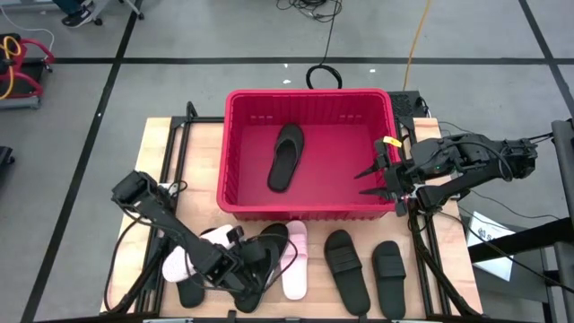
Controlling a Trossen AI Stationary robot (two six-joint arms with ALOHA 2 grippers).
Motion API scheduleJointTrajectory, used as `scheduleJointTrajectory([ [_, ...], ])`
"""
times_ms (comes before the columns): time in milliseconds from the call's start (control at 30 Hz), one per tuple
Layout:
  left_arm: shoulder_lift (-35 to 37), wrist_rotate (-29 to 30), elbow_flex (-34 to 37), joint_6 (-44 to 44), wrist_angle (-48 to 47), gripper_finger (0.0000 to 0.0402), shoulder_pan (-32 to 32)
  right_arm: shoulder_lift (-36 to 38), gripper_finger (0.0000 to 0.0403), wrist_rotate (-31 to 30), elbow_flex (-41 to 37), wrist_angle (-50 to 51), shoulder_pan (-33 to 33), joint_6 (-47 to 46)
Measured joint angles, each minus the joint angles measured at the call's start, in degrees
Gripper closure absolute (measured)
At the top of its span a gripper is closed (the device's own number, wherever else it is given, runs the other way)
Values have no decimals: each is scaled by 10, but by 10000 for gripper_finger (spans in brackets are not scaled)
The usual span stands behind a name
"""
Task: Pick and place slides into bin
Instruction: Put the black slipper into the red bin
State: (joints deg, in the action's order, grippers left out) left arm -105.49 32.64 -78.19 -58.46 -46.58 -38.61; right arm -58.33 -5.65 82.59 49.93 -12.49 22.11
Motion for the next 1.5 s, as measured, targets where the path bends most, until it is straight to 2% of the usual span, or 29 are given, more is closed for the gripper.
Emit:
scheduleJointTrajectory([
  [133, 1, 14, 0, -2, -5, 268, 15, 0, 238, 0, 0, 0, 0, 0],
  [433, 1, 5, 0, -4, -31, 268, 32, 0, 238, 0, 0, 0, 0, 0],
  [900, -3, -46, 0, -21, -31, 270, 58, 0, 238, 0, 0, 0, 0, 0],
  [1033, -3, -52, 0, -17, -31, 304, 65, 0, 238, 0, 0, 0, 0, 0],
  [1200, -3, -73, 0, -17, -32, 386, 75, 0, 238, 0, 0, 0, 0, 0],
  [1333, -3, -78, 0, -23, -31, 392, 76, 0, 238, 0, 0, 0, 0, 0],
  [1500, 2, -121, 0, -22, -30, 398, 76, 0, 238, 0, 0, 0, 0, 0],
])
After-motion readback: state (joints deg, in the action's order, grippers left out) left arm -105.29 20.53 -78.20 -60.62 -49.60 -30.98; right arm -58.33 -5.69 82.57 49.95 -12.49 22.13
